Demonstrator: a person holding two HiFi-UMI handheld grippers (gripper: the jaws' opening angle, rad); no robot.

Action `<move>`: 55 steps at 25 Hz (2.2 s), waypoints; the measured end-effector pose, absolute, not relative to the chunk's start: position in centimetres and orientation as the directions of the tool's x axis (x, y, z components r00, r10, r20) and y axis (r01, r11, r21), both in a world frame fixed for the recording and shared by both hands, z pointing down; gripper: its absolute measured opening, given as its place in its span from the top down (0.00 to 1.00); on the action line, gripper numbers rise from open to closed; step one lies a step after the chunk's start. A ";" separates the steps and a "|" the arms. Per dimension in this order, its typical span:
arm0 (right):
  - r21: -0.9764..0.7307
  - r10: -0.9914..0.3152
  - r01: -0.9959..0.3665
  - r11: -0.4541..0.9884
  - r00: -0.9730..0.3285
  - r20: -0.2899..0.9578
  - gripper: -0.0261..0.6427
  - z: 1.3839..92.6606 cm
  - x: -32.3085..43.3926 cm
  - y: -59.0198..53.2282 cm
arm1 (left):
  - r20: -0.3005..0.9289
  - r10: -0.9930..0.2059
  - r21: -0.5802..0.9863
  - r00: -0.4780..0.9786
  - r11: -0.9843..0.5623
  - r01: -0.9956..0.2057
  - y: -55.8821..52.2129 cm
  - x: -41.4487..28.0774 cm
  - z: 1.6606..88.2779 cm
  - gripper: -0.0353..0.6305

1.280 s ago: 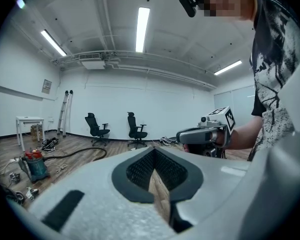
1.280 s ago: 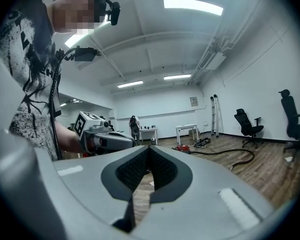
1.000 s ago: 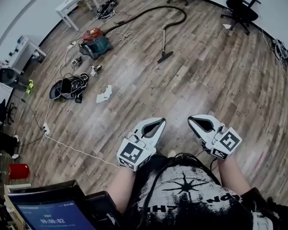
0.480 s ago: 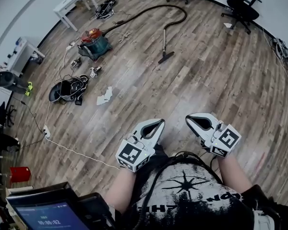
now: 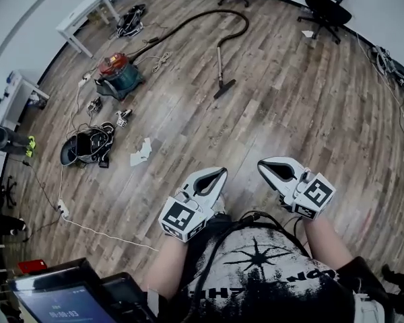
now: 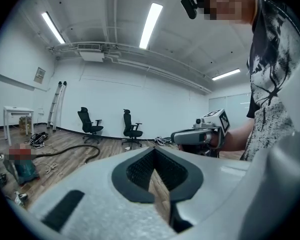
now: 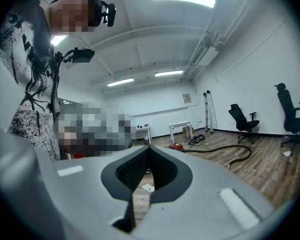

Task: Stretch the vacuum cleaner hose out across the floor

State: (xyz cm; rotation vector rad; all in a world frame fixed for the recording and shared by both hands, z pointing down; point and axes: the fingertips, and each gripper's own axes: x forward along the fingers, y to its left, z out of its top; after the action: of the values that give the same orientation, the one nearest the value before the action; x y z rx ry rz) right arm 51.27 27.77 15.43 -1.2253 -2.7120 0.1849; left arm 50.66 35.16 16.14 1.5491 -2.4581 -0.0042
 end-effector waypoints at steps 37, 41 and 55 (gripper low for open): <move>-0.215 0.693 0.662 0.718 -0.709 0.132 0.95 16.7 24.8 34.6 | 0.190 -0.891 0.202 -0.413 0.447 -0.871 43.3 24.5 17.6 0.95; -0.210 0.759 0.731 0.650 -0.637 0.133 0.95 16.2 20.0 34.6 | 0.213 -0.852 0.196 -0.478 0.517 -0.834 42.8 20.5 17.2 0.95; -0.195 0.879 0.857 0.477 -0.461 0.124 0.95 15.0 2.2 27.5 | 0.205 -0.740 0.183 -0.641 0.672 -0.717 35.4 3.8 15.2 0.95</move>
State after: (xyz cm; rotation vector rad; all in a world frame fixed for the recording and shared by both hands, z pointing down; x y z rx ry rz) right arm 2.24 27.46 15.05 -1.4999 -2.5160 0.1550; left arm 3.81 35.38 15.23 1.1684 -2.6260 -0.1236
